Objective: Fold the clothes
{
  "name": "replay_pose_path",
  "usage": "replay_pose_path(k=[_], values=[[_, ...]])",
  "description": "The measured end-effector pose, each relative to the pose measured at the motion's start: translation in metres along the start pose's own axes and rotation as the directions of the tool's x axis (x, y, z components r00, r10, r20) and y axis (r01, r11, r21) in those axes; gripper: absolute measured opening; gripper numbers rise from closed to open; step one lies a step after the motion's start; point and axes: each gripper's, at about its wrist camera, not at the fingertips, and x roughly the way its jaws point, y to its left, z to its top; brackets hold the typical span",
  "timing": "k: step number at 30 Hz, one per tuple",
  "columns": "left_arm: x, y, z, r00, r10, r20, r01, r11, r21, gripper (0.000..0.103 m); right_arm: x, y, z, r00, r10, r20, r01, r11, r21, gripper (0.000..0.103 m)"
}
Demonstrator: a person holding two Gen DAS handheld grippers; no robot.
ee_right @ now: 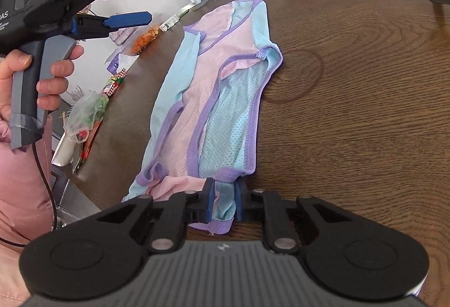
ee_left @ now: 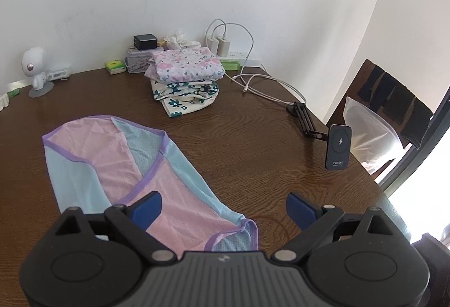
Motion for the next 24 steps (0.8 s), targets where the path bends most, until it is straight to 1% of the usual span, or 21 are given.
replay_pose_path(k=[3,5,7,10,12,15,16,18,20,22,24], values=[[0.024,0.008,0.021,0.997,0.045,-0.056,-0.045,0.999,0.000,0.095,0.002,0.000,-0.001,1.000,0.005,0.003,-0.005,1.000,-0.004,0.006],[0.045,0.013,0.036,0.991,0.083,-0.102,-0.083,0.997,-0.002,0.094,0.004,0.001,-0.001,1.000,0.009,0.005,-0.009,1.000,-0.007,0.005],[0.068,0.018,0.051,0.981,0.125,-0.148,-0.127,0.992,-0.001,0.093,0.005,0.004,-0.002,1.000,0.013,0.003,-0.013,0.999,-0.031,0.005],[0.107,0.022,0.067,0.958,0.193,-0.211,-0.197,0.980,0.005,0.084,0.005,0.012,0.000,1.000,0.025,-0.002,-0.026,0.994,-0.106,0.005],[0.134,0.023,0.074,0.942,0.229,-0.247,-0.234,0.972,0.010,0.075,0.004,0.017,0.002,1.000,0.021,0.003,-0.021,0.987,-0.156,0.005],[0.165,0.022,0.079,0.922,0.264,-0.284,-0.268,0.963,0.027,0.067,0.003,0.022,0.006,1.000,0.022,0.011,-0.019,0.975,-0.219,0.005],[0.175,0.021,0.081,0.912,0.288,-0.293,-0.289,0.956,0.042,0.066,0.002,0.023,0.008,1.000,0.027,0.012,-0.023,0.972,-0.234,0.005],[0.191,0.019,0.083,0.894,0.326,-0.307,-0.323,0.944,0.061,0.066,0.003,0.025,0.009,1.000,0.027,0.012,-0.023,0.966,-0.257,0.005],[0.206,0.021,0.086,0.878,0.344,-0.332,-0.347,0.936,0.053,0.065,0.004,0.024,0.010,0.999,0.039,0.008,-0.035,0.964,-0.263,0.005],[0.216,0.023,0.089,0.861,0.370,-0.349,-0.378,0.924,0.048,0.055,0.006,0.022,0.010,0.999,0.049,0.005,-0.046,0.964,-0.263,0.005],[0.221,0.022,0.093,0.853,0.385,-0.352,-0.397,0.917,0.039,0.049,0.006,0.019,0.011,0.998,0.056,0.005,-0.053,0.964,-0.260,0.005]])
